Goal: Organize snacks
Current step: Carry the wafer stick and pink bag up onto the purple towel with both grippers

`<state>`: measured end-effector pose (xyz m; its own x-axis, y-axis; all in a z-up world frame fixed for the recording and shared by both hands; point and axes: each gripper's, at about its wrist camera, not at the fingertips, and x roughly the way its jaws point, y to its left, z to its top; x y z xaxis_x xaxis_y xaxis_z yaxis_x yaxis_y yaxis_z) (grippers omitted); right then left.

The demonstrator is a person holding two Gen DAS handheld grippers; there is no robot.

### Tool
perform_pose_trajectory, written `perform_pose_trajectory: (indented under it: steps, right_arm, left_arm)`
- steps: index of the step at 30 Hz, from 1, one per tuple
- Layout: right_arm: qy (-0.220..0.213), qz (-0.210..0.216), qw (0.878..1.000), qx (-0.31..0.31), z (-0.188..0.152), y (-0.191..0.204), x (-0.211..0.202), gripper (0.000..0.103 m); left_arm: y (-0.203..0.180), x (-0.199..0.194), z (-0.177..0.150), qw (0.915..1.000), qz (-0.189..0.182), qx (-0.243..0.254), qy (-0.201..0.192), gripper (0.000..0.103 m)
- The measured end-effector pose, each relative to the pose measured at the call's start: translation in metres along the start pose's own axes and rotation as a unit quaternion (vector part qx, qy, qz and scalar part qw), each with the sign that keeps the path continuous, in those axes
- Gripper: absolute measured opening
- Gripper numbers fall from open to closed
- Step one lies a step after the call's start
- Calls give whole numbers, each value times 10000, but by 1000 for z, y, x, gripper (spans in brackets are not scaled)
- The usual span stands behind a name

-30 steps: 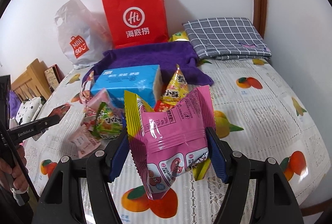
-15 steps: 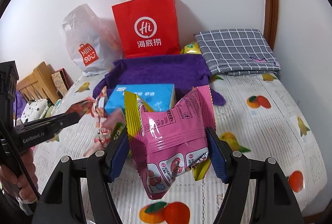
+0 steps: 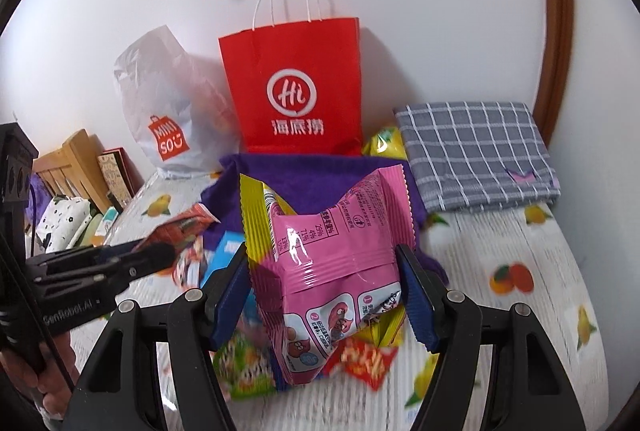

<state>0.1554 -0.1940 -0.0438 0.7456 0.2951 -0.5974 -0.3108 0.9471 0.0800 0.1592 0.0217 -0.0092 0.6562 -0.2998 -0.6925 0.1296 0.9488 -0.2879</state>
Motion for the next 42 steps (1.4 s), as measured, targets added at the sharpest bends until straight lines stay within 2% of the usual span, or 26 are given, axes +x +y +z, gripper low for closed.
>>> perform_pose_trajectory:
  steps: [11,21,29,31,37,42]
  right_arm:
    - [-6,155,9998,-105,65,1,53,68]
    - [-33,190,9998,17,111,-18,106,68]
    - [374,128,9991,-134,98,-39,164,68]
    - [644,82,9979,-83,97,-46,183,68]
    - [1057,147,9943,31,91,-63,217,68]
    - [1352,203,9906,43,80,-63,240,68]
  left_arm:
    - [23,28,57,9997,-61,-225,45,24]
    - [63,65,88,9978,14,-647,145,24]
    - [92,111,92,9956,206,-801,431,24]
    - [99,127,94,9947,200,-866,518,24]
    - [114,164,97,9921,166,-987,763,24]
    - [122,186,95,9904,181,-1049,886,24]
